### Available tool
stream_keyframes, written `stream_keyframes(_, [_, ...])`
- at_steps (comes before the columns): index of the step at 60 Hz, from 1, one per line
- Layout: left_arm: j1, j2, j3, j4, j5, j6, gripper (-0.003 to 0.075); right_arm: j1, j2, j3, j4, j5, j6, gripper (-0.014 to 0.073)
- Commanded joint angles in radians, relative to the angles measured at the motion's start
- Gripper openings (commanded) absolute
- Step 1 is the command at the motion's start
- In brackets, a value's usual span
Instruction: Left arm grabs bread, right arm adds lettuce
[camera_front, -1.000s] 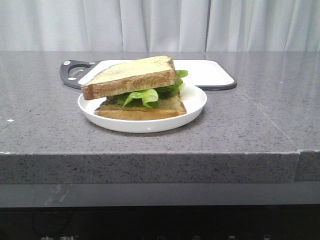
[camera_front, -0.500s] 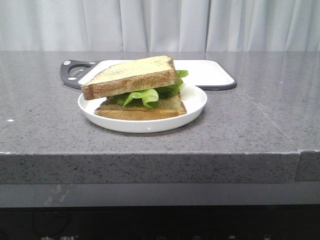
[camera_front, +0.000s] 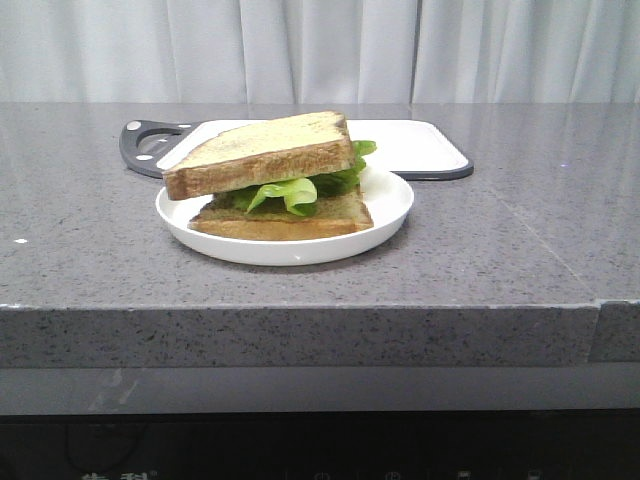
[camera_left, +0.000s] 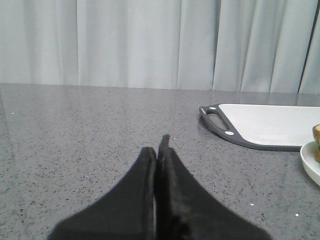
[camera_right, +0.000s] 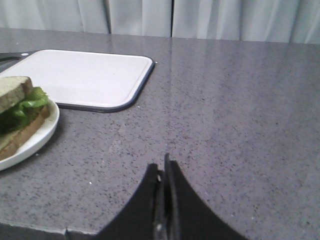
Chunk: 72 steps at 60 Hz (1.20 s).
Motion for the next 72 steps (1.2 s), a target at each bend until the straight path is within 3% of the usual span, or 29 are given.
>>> stream_keyframes(1, [0.001,-0.021,0.006,-0.008,-0.079,-0.001,-0.002,-0.016,-0.048,0.065,0.002,-0.149,0.0,-0.0118])
stream_keyframes(20, [0.001,-0.021,0.006,-0.008,-0.079,-0.001,-0.002,-0.022,-0.23,0.296,0.002,-0.269,0.0,-0.0118])
stream_keyframes(61, [0.001,-0.018,0.006,-0.008,-0.079,-0.001,-0.002,-0.022,-0.228,0.296,-0.002,-0.302,0.005,-0.0118])
stream_keyframes(72, [0.001,-0.018,0.006,-0.008,-0.079,-0.001,-0.002,-0.022,-0.229,0.296,-0.178,-0.383,0.208,-0.0118])
